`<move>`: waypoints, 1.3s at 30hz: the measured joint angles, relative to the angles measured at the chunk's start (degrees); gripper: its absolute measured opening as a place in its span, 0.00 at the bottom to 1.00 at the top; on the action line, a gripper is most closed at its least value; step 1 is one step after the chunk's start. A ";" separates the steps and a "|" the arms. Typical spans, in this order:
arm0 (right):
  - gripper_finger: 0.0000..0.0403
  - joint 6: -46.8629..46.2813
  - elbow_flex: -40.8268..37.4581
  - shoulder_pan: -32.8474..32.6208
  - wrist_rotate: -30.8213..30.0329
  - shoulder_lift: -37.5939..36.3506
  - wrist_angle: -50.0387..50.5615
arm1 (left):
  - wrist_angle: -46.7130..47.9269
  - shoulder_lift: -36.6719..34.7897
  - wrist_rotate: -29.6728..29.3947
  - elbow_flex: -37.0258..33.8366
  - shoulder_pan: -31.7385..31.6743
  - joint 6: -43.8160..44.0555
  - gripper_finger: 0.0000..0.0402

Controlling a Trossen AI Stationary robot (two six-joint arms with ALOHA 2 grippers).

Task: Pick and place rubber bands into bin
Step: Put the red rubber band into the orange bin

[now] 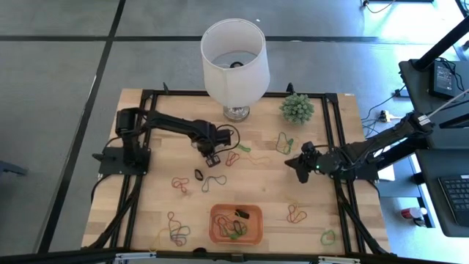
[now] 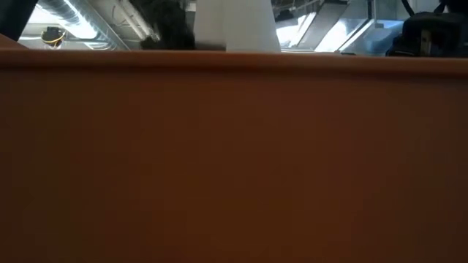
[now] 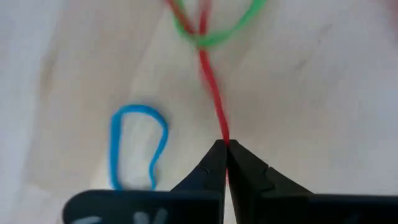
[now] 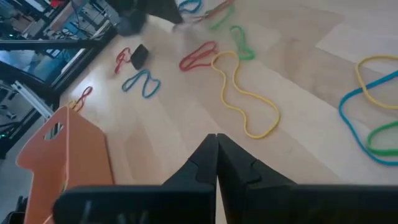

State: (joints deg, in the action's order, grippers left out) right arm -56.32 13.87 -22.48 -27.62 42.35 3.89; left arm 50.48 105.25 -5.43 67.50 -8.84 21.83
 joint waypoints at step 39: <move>0.02 9.06 0.02 0.19 8.86 0.02 0.62 | 14.07 -4.52 -10.40 37.69 34.92 24.15 0.01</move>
State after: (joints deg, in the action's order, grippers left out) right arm -47.27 13.89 -22.28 -18.75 42.37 4.51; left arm 64.55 100.73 -15.83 105.19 26.09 45.98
